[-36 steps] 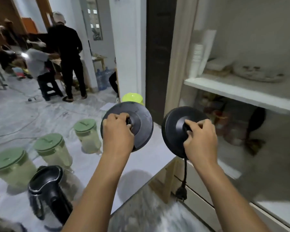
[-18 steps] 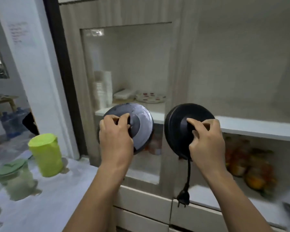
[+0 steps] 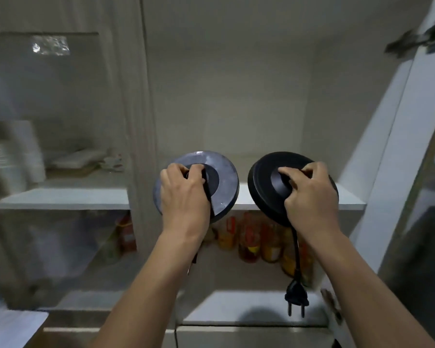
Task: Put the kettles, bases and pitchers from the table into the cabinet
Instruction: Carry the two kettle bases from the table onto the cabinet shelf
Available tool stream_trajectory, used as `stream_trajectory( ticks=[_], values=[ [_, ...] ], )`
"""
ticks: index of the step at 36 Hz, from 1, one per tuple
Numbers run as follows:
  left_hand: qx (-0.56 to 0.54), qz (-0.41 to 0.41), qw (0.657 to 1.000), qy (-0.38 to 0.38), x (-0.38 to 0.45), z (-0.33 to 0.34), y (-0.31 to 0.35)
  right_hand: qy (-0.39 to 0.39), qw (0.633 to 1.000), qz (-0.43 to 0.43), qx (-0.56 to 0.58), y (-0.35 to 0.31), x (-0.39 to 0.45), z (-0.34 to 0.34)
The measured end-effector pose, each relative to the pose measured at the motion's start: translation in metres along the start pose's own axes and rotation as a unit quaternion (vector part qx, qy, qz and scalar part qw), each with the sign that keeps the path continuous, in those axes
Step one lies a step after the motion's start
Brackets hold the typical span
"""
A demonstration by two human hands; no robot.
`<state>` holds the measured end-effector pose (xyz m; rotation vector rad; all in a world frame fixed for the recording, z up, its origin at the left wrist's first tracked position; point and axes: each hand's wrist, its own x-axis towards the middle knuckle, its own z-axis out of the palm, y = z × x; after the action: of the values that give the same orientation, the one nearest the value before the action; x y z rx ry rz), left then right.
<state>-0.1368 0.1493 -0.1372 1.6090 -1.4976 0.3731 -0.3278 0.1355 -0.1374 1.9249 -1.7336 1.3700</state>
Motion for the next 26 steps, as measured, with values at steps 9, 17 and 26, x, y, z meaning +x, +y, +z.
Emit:
stream_trajectory(
  ticks=[9,17,26],
  values=[
    [-0.003,0.044,0.998,-0.049,0.068,0.086,0.025,-0.030,0.997,0.036,-0.053,0.047,0.070,0.031],
    [0.024,0.077,0.990,-0.115,0.147,0.157,0.037,-0.066,0.989,0.065,-0.115,0.083,0.142,0.071],
    [0.105,0.095,0.969,-0.203,0.201,0.241,0.043,-0.127,0.976,0.077,-0.162,0.117,0.216,0.120]
  ],
)
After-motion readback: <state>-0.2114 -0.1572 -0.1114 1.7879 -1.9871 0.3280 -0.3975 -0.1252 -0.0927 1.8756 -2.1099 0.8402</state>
